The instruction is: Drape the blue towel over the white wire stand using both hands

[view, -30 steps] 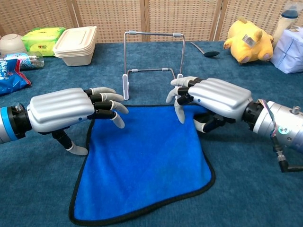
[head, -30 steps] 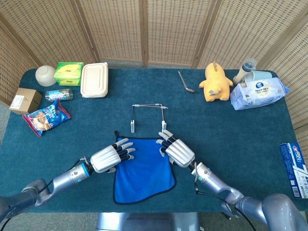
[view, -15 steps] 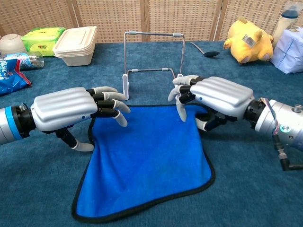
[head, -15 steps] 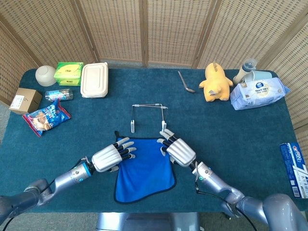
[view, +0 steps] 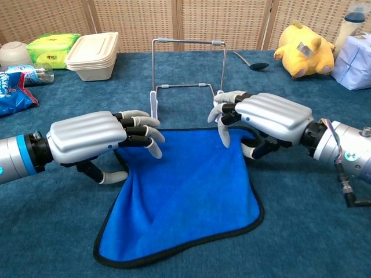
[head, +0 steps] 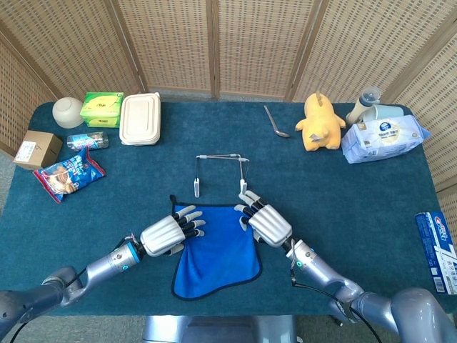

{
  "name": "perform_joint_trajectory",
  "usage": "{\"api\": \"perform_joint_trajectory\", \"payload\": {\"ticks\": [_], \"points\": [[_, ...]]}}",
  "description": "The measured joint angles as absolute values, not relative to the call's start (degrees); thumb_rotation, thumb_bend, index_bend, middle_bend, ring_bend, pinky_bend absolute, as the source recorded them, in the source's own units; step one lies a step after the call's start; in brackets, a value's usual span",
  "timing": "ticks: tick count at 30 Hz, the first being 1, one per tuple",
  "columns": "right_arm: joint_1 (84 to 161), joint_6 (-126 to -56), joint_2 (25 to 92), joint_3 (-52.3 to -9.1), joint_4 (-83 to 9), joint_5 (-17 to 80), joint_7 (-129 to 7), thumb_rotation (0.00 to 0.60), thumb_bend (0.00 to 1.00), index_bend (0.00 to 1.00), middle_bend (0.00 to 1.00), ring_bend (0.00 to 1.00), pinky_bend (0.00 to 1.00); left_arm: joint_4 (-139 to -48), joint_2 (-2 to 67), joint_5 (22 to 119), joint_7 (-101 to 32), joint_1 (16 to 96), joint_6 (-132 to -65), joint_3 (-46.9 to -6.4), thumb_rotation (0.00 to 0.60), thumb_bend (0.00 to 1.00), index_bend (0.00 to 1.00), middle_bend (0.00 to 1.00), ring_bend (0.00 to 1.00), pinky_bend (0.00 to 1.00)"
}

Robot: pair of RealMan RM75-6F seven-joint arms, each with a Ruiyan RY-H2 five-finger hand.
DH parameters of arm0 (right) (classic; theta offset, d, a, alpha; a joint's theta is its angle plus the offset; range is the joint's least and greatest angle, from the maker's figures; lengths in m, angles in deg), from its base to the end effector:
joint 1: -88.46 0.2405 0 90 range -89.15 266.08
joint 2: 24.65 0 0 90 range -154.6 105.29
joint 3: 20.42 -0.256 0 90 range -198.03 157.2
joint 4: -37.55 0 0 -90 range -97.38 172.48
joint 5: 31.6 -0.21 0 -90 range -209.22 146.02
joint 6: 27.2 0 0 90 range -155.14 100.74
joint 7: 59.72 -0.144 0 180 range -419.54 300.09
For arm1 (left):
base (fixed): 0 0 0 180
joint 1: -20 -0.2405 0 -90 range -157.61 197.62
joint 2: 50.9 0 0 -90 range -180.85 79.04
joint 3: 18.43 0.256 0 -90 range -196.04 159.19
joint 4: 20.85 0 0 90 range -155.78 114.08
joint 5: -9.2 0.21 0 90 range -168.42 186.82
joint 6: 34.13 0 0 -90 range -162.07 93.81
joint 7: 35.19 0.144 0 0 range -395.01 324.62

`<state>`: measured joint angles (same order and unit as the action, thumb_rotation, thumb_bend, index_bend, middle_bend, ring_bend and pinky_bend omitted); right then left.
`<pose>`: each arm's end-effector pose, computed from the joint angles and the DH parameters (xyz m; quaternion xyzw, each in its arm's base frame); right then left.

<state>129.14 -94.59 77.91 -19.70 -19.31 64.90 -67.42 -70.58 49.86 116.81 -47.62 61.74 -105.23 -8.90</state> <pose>-0.1651 -0.3122 -0.0705 0.7961 -0.2649 0.4558 0.2971 -0.1919 0.2935 -0.0691 -0.8670 -0.1739 -0.4092 0.2252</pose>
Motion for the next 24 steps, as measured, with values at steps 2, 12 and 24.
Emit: {"api": "perform_joint_trajectory", "payload": {"ticks": [2, 12, 24], "points": [[129.1, -94.6, 77.9, -19.7, -19.3, 64.8, -67.5, 0.600, 0.48, 0.66, 0.25, 0.07, 0.00, -70.4, 50.1, 116.6, -47.7, 61.8, -105.0, -8.9, 0.600, 0.50, 0.27, 0.20, 0.10, 0.05], [128.8, -94.8, 77.8, -19.8, -19.2, 64.6, -67.7, 0.600, 0.48, 0.66, 0.25, 0.07, 0.00, -70.2, 51.0, 115.5, -47.8, 62.1, -104.1, -9.2, 0.600, 0.54, 0.26, 0.19, 0.10, 0.05], [128.6, -94.8, 77.7, -20.0, -19.2, 64.4, -67.7, 0.600, 0.48, 0.65, 0.25, 0.07, 0.00, -70.1, 51.6, 114.4, -47.9, 62.3, -103.5, -9.3, 0.600, 0.55, 0.26, 0.19, 0.10, 0.05]]}}
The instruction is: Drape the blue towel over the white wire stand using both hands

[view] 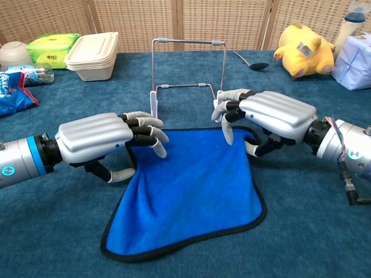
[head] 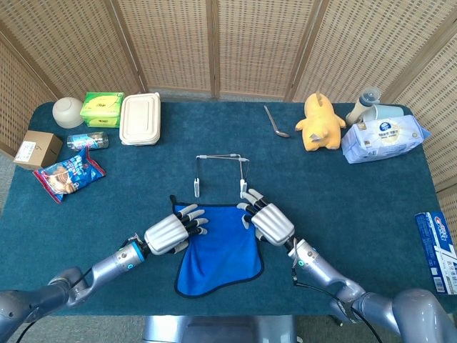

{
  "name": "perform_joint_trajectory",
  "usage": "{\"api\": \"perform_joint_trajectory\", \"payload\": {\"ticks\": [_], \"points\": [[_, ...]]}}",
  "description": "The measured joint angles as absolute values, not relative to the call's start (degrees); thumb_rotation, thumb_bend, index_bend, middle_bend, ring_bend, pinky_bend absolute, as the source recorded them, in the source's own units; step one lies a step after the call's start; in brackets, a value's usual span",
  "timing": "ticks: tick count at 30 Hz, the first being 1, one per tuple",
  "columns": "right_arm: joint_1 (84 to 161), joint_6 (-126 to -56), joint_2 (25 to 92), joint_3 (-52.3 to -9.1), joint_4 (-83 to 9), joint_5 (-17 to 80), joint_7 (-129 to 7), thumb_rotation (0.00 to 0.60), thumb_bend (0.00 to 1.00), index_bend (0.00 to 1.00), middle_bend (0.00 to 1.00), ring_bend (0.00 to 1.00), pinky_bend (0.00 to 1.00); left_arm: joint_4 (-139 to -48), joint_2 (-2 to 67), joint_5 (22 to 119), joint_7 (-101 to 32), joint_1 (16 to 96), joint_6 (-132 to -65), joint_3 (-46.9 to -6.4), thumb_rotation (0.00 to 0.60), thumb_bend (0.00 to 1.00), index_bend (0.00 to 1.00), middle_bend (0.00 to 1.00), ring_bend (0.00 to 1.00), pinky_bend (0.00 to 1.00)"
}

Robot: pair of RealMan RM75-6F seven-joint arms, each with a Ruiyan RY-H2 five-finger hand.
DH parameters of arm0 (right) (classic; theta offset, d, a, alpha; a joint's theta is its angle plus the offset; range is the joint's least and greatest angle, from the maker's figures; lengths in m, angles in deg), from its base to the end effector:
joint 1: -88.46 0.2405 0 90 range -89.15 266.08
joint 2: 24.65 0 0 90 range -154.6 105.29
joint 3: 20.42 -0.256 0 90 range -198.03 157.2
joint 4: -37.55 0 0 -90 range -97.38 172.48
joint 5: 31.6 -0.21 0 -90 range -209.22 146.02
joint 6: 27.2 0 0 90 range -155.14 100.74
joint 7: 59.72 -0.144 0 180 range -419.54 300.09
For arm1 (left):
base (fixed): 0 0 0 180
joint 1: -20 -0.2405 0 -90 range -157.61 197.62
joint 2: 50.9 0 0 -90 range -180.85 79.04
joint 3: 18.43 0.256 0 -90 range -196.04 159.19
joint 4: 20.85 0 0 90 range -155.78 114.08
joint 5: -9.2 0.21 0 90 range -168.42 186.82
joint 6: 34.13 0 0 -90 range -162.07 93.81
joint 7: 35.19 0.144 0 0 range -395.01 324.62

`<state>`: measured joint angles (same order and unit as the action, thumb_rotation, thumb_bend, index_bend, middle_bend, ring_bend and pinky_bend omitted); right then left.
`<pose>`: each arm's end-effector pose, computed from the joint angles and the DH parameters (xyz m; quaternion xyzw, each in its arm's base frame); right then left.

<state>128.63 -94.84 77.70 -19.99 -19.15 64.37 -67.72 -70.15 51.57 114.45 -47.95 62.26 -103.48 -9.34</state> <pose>-0.1691 -0.3138 -0.0674 0.7903 -0.2712 0.4572 0.3046 -0.1875 0.2967 -0.0787 -0.8618 -0.1945 -0.4077 0.2306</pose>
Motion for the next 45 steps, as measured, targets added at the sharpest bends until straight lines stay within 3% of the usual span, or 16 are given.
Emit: {"api": "perform_joint_trajectory", "payload": {"ticks": [8, 15, 30, 40, 45], "points": [[128.6, -94.8, 77.6, -20.2, -19.2, 64.1, -67.6, 0.600, 0.48, 0.65, 0.25, 0.07, 0.00, -70.5, 51.5, 113.7, -47.7, 62.7, -102.6, -9.6, 0.600, 0.55, 0.29, 0.18, 0.10, 0.05], [128.5, -94.8, 77.6, -20.4, -19.0, 64.0, -67.7, 0.600, 0.48, 0.65, 0.25, 0.08, 0.00, -70.6, 51.5, 113.3, -47.9, 62.8, -102.5, -9.7, 0.600, 0.55, 0.46, 0.20, 0.10, 0.05], [128.4, -94.9, 77.8, -20.4, -18.9, 64.0, -67.8, 0.600, 0.48, 0.66, 0.26, 0.09, 0.01, -71.0, 50.9, 112.7, -48.0, 62.9, -102.2, -9.6, 0.600, 0.55, 0.68, 0.28, 0.15, 0.06], [128.4, -94.9, 77.9, -20.3, -18.8, 64.1, -67.9, 0.600, 0.48, 0.73, 0.30, 0.11, 0.01, -71.5, 50.5, 112.2, -48.2, 62.8, -102.1, -9.7, 0.600, 0.55, 0.78, 0.34, 0.19, 0.07], [128.4, -94.9, 77.9, -20.3, -19.0, 64.0, -68.1, 0.600, 0.48, 0.82, 0.34, 0.12, 0.01, -71.7, 50.4, 111.9, -48.3, 62.6, -102.3, -9.9, 0.600, 0.55, 0.80, 0.36, 0.22, 0.07]]}}
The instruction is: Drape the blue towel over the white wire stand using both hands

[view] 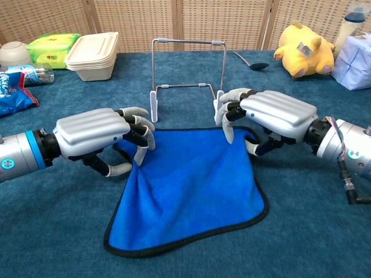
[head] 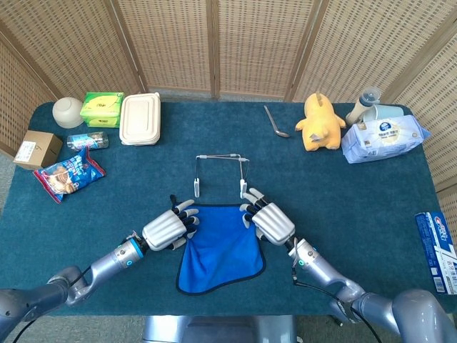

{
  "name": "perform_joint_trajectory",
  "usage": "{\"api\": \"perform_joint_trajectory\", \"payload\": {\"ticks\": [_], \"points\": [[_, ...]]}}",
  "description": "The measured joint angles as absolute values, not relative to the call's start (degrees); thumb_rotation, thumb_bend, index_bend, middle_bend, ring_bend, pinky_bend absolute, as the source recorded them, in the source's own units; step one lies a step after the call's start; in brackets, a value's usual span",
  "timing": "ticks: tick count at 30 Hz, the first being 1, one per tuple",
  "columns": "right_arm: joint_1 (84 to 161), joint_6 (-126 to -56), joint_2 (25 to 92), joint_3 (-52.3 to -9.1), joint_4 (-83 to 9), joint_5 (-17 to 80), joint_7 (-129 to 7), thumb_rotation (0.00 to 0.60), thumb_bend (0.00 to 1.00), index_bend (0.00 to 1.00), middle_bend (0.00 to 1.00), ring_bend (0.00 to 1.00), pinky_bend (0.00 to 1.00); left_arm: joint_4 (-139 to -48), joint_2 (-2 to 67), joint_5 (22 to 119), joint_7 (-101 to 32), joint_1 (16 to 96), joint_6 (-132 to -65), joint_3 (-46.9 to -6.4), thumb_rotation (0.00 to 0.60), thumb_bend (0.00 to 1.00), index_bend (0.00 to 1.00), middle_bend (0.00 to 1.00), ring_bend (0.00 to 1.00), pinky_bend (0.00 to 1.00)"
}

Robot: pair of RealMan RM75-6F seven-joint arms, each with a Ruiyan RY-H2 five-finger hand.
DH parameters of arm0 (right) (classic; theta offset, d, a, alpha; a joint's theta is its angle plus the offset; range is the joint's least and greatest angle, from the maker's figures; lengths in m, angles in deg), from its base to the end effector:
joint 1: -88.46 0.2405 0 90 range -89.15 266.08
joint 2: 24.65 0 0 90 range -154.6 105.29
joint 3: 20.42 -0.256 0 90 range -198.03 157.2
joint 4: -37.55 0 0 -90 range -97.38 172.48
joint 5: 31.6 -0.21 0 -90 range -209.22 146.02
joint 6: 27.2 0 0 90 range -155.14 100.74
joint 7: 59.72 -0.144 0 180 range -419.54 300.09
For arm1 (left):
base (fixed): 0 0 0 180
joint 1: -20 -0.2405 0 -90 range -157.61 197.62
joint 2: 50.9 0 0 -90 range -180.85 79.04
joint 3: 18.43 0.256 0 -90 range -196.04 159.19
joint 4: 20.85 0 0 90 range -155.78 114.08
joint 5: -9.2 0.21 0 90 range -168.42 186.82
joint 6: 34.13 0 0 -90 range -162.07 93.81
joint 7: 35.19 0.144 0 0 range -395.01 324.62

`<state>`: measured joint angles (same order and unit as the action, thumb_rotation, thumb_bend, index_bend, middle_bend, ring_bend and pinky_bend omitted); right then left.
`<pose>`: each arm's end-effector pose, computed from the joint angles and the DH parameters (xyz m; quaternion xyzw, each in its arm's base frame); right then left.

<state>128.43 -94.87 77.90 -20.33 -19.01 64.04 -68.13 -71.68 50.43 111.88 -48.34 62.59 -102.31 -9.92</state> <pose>-0.1695 -0.3146 -0.0673 0.7857 -0.2776 0.4599 0.3067 -0.1889 0.3040 -0.0730 -0.8537 -0.2158 -0.4062 0.2442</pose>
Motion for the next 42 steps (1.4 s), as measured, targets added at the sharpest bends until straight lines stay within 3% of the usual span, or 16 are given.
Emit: {"api": "perform_joint_trajectory", "payload": {"ticks": [9, 27, 42], "points": [[128.1, -95.4, 77.3, -21.3, -20.8, 63.1, -69.0, 0.600, 0.48, 0.93, 0.42, 0.16, 0.01, -73.7, 49.5, 110.3, -49.7, 60.9, -104.3, -10.8, 0.600, 0.55, 0.82, 0.39, 0.24, 0.07], [126.5, -97.7, 69.0, -26.3, -36.9, 58.9, -66.7, 0.600, 0.48, 0.97, 0.44, 0.19, 0.01, -84.2, 43.5, 107.6, -50.8, 57.0, -112.9, -15.2, 0.600, 0.55, 0.82, 0.42, 0.26, 0.09], [128.1, -96.3, 56.0, -37.7, -55.4, 50.3, -60.9, 0.600, 0.48, 0.97, 0.44, 0.19, 0.01, -97.5, 33.9, 102.6, -52.3, 58.2, -115.8, -25.5, 0.600, 0.55, 0.83, 0.43, 0.26, 0.10]]}}
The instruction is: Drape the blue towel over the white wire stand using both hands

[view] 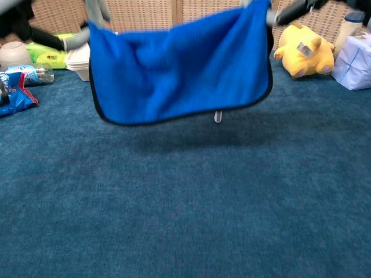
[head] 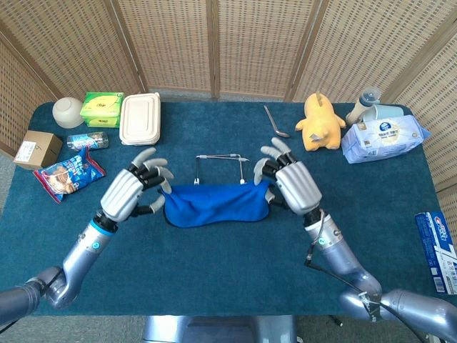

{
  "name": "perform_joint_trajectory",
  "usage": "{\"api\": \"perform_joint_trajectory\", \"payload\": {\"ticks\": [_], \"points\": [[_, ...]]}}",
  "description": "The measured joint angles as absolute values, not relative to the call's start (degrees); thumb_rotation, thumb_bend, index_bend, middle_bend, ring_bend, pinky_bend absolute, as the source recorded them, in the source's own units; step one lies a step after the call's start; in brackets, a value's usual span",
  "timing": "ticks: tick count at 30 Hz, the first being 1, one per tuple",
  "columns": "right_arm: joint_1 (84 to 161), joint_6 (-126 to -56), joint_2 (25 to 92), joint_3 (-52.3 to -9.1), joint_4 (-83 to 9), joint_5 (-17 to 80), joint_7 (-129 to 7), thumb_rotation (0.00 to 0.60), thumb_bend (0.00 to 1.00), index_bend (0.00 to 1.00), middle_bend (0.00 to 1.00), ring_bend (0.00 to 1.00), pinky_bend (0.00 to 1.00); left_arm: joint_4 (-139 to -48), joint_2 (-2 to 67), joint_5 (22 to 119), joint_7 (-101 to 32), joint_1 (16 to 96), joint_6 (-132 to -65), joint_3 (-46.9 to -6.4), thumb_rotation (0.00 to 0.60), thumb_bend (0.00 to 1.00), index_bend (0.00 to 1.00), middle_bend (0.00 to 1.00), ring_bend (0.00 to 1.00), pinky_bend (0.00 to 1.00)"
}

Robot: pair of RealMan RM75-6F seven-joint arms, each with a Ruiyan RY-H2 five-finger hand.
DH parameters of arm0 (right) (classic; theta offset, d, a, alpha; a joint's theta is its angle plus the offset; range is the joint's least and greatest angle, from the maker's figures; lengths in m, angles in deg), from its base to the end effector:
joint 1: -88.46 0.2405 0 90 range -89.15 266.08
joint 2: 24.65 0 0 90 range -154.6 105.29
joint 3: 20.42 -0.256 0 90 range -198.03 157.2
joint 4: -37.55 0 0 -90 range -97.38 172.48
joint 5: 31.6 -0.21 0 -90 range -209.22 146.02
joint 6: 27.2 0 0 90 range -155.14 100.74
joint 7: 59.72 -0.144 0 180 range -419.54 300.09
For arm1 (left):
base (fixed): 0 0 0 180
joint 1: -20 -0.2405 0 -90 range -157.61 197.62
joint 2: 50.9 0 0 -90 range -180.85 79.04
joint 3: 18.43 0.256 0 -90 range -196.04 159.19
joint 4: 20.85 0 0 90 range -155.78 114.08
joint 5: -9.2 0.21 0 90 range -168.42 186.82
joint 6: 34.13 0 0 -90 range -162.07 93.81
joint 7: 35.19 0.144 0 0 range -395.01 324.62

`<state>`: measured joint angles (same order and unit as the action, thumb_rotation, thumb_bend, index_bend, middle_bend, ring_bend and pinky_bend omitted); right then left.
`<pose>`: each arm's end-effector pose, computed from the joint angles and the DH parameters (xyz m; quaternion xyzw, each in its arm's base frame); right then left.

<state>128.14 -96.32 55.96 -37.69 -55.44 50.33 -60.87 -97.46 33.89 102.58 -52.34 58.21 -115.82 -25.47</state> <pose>-0.0939 -0.3443 0.0753 0.6452 -0.3317 0.5951 0.3459 -0.1461 0.3300 0.0614 -0.6546 -0.2974 -0.6237 0.3068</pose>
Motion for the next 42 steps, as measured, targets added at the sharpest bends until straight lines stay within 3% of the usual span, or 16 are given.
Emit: {"api": "perform_joint_trajectory", "payload": {"ticks": [17, 28, 42], "points": [[133.0, -90.8, 52.1, -46.4, -56.8, 37.4, -58.7, 0.600, 0.48, 0.97, 0.45, 0.19, 0.01, -100.4, 28.9, 94.7, -54.1, 62.5, -110.8, -35.0, 0.600, 0.55, 0.83, 0.43, 0.26, 0.10], [137.4, -87.4, 53.5, -48.5, -50.3, 32.7, -58.3, 0.600, 0.48, 0.97, 0.45, 0.19, 0.01, -93.3, 30.8, 92.7, -55.7, 65.6, -107.5, -36.9, 0.600, 0.55, 0.83, 0.43, 0.26, 0.09], [140.7, -85.0, 57.1, -47.7, -43.0, 30.4, -59.2, 0.600, 0.48, 0.97, 0.45, 0.19, 0.01, -83.7, 35.2, 91.2, -59.6, 68.2, -104.5, -36.9, 0.600, 0.55, 0.83, 0.43, 0.26, 0.09]]}}
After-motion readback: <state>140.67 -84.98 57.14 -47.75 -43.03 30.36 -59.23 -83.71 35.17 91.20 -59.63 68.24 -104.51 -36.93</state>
